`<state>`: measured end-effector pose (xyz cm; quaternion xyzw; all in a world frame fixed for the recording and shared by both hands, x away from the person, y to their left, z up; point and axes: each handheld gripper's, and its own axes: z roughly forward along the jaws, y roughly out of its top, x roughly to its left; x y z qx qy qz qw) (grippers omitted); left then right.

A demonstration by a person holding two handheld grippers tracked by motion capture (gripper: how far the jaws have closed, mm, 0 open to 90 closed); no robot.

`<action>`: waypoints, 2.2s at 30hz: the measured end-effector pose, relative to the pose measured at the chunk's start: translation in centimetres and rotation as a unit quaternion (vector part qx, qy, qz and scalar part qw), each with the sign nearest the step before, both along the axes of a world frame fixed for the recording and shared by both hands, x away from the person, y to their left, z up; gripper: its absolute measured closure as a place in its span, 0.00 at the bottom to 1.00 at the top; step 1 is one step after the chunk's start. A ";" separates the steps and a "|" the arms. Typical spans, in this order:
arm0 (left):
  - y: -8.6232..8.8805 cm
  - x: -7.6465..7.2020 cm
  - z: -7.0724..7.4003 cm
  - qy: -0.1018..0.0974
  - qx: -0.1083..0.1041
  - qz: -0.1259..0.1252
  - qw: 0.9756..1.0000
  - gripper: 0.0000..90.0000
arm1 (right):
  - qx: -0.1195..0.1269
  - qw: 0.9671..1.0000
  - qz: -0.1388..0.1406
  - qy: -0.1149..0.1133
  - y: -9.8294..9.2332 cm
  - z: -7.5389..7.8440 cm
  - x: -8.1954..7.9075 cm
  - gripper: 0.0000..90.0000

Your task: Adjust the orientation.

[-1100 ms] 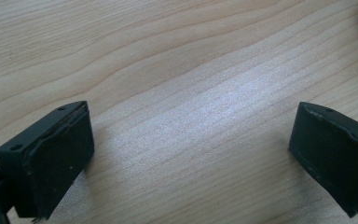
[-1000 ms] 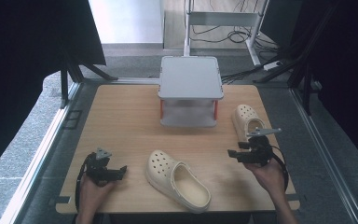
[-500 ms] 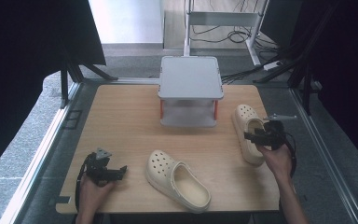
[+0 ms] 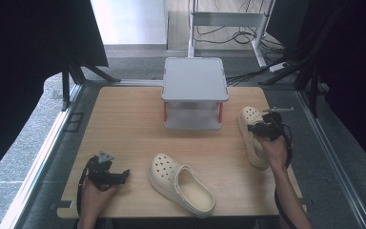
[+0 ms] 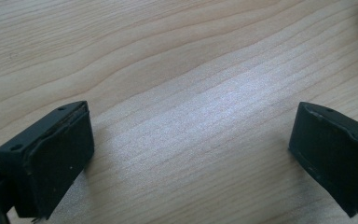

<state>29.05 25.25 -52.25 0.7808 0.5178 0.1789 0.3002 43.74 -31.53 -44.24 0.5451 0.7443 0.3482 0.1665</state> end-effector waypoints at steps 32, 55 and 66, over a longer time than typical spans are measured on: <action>0.0 0.0 0.0 -0.001 -0.002 0.001 1.000 0.00 | 0.012 0.997 0.065 -0.043 0.3 4.3 -7.1 0.86; 0.0 0.0 0.0 0.000 -0.002 0.001 1.000 0.00 | -0.012 0.972 0.232 -0.031 15.7 3.0 -11.3 0.86; 0.0 0.0 0.0 0.000 -0.001 0.001 1.000 0.00 | -0.016 0.966 0.258 0.002 19.4 0.3 -11.9 0.86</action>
